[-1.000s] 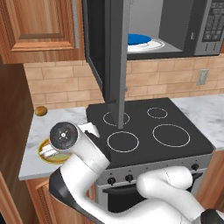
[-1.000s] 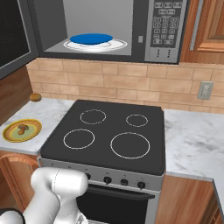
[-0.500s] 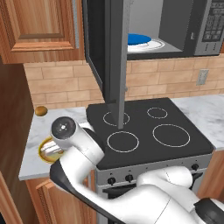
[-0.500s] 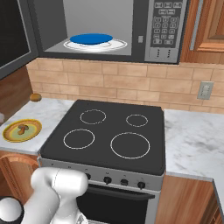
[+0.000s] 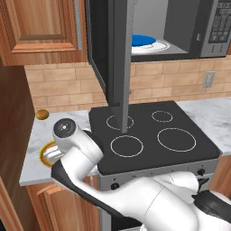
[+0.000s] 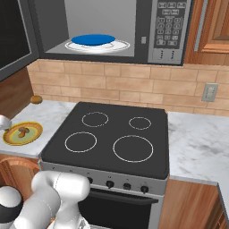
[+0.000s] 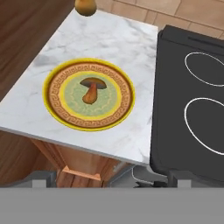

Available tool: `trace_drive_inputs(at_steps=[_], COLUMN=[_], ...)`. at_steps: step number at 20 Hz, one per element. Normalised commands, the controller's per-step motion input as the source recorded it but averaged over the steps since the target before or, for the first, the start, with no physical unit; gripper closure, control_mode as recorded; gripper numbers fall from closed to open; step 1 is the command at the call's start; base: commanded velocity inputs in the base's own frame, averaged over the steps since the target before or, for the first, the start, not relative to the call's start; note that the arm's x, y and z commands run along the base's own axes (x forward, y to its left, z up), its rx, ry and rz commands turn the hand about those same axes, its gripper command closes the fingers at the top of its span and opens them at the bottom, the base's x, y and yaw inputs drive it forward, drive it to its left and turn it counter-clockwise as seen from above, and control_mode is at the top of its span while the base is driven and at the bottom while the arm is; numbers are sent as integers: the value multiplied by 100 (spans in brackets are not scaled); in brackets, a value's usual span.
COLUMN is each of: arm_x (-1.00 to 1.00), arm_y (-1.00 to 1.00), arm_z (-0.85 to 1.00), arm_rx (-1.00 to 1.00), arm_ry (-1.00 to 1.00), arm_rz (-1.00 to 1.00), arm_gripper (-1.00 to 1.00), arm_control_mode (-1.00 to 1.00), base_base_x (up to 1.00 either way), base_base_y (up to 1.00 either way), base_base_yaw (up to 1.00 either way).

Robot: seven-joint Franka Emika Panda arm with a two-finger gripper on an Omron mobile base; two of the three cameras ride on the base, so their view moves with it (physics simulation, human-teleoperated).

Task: Pick the mushroom from the counter and place it in the microwave. Then turn on the microwave.

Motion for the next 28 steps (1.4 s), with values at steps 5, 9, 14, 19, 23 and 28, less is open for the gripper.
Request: trace_drive_inputs(at_steps=[5, 9, 14, 19, 23, 28], arm_x=[30, 33, 38, 39, 45, 41], arm_y=[6, 3, 0, 3, 15, 24], arm_z=[-17, -24, -29, -26, -28, -32], arm_rx=[0, 0, 0, 0, 0, 0], arm_ry=[0, 1, 7, 9, 11, 11], arm_rz=[0, 0, 0, 0, 0, 0], arm_gripper=[-100, -100, -100, -100, -100, -100], arm_control_mode=[-100, -100, -100, -100, -100, -100], base_base_x=[0, 0, 0, 0, 0, 0], base_base_y=[0, 0, 0, 0, 0, 0], base_base_yaw=[0, 0, 0, 0, 0, 0])
